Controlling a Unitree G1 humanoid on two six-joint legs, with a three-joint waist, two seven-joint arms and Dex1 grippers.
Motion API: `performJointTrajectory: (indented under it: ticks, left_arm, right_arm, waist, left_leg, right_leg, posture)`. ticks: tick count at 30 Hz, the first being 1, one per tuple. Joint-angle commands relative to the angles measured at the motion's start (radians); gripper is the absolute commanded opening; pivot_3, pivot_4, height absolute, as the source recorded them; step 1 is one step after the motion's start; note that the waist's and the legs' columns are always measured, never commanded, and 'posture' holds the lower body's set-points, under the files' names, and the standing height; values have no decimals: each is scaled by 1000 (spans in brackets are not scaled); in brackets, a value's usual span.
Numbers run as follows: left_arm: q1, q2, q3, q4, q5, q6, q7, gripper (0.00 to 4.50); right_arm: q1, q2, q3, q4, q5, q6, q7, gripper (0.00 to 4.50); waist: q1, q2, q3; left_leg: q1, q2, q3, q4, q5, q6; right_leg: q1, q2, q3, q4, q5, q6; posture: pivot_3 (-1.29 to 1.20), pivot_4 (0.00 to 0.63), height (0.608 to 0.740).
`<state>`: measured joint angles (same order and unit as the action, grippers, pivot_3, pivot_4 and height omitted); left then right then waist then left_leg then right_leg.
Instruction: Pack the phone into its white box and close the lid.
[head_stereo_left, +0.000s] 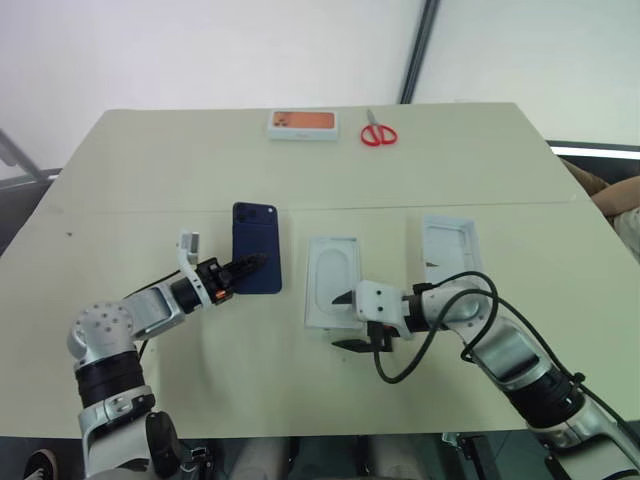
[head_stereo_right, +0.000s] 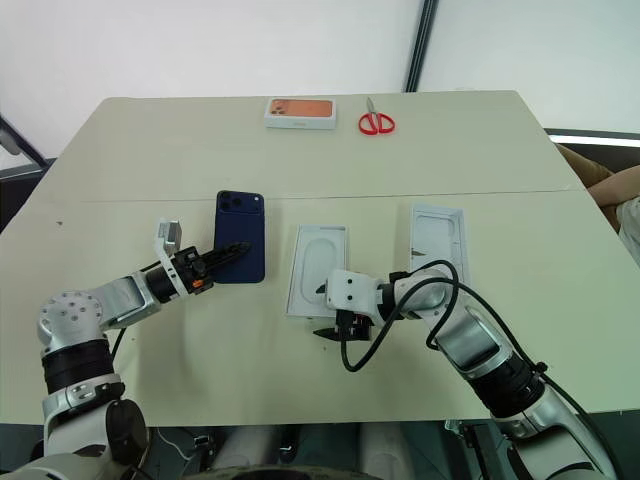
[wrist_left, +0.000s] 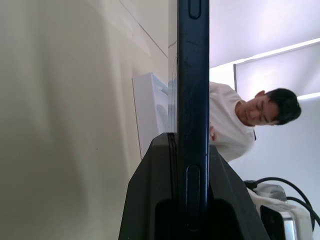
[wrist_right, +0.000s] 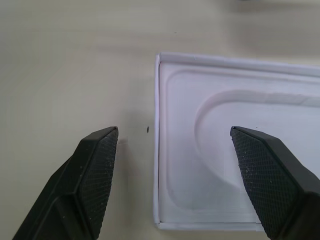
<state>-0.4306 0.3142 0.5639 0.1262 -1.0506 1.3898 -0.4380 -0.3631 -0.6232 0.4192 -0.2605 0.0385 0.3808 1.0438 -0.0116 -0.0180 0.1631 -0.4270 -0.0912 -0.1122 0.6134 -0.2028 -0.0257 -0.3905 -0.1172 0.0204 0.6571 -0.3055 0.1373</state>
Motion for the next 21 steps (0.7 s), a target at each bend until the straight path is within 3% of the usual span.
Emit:
performJointTrajectory:
  ticks: [1,2,21]
  left_arm:
    - [-5,2,3,-46,-46,-10,-3,0]
    - [-5,2,1,-47,-47,-12,-2,0]
    - [-13,-1,-13,-53,-71,-7,32,0]
  right_arm:
    - [-3,0,-4,-10,-3,-16,-1,1949]
    - [-4,3,-3,-8,-6,-17,-7,1484]
    - [-24,23,62,9,-61,-19,7,1484]
  waist:
    - [0,0,0]
    - [0,0,0]
    - [0,0,0]
  left_leg:
    - [0,0,0,0,0,0]
    - [0,0,0,0,0,0]
    - [0,0,0,0,0,0]
  right_leg:
    - [0,0,0,0,0,0]
    - [0,0,0,0,0,0]
    - [1,0,0,0,0,0]
  posture:
    - [0,150,740]
    - [0,150,740]
    - [0,150,740]
